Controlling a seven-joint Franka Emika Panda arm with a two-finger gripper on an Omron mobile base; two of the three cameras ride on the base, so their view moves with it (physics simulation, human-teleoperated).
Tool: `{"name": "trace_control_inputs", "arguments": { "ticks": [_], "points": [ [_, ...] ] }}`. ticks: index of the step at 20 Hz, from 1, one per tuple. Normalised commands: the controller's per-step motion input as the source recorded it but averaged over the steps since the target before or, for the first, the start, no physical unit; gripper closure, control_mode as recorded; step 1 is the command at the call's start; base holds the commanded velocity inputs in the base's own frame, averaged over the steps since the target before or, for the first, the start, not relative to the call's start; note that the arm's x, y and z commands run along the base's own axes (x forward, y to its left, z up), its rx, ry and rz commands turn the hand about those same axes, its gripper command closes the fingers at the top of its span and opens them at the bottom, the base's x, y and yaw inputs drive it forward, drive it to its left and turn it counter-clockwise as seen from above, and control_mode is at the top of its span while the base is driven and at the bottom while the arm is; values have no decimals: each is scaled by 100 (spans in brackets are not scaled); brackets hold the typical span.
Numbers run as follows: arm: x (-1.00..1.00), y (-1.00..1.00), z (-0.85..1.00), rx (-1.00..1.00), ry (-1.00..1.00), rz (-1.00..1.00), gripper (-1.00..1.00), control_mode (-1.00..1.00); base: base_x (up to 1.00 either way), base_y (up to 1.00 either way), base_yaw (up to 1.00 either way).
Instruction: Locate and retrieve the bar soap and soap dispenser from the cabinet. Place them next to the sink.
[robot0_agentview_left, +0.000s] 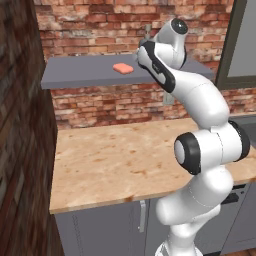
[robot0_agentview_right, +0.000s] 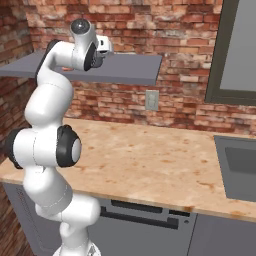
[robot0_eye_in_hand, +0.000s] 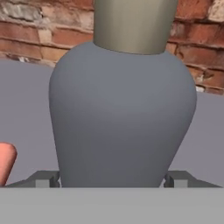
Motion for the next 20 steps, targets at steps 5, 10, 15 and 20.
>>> {"name": "trace_control_inputs", "arguments": {
  "ticks": [5,10,15,20],
  "points": [
    [-9,-12,0,0,0,0,100,-100,0,0,0],
    [-37,-62,0,-1,0,-11,100,-100,0,0,0],
    [-43,-70,11,-9,0,-11,100,-100,0,0,0],
    [-13,-80,38,-17,3,-7,100,-100,0,0,0]
  ]
}}
